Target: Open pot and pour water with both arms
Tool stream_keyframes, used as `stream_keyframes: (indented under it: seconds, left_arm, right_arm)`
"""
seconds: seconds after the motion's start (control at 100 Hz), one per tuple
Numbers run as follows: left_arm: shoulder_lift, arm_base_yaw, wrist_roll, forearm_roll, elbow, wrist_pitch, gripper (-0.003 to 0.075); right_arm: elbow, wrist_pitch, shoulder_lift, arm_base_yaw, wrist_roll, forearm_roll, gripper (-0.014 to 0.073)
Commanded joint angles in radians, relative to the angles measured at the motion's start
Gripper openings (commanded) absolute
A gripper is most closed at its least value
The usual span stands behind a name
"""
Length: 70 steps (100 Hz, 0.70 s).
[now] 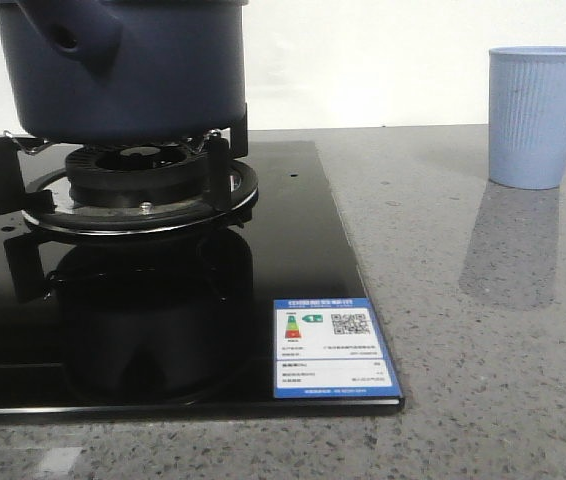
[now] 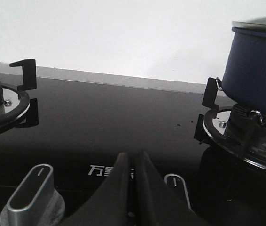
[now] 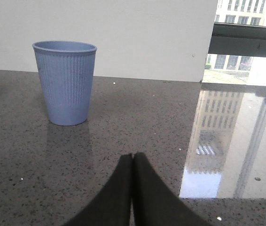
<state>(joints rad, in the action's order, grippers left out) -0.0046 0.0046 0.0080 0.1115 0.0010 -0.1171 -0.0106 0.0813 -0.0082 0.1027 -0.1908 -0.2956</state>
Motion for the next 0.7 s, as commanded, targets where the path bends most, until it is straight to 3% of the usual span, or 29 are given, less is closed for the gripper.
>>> stream_keyframes:
  seconds: [0.0, 0.34, 0.56, 0.69]
  left_arm:
    - [-0.026, -0.007, -0.008, 0.039, 0.033, 0.076, -0.0019]
    - [-0.026, -0.007, -0.008, 0.338, 0.033, 0.088, -0.0019]
    - [-0.026, -0.007, -0.008, 0.702, 0.025, 0.156, -0.0019]
    - [-0.025, -0.007, -0.008, 0.713, -0.027, 0.106, -0.002]
  right_arm:
    - [-0.025, -0.099, -0.019, 0.004, 0.001, 0.033, -0.0067]
    - [-0.025, -0.174, -0.019, 0.004, 0.001, 0.296, -0.0067]
    - [-0.023, -0.185, -0.019, 0.004, 0.001, 0.56, -0.0067]
    - [0.022, -0.091, -0.019, 0.004, 0.001, 0.576, -0.0066]
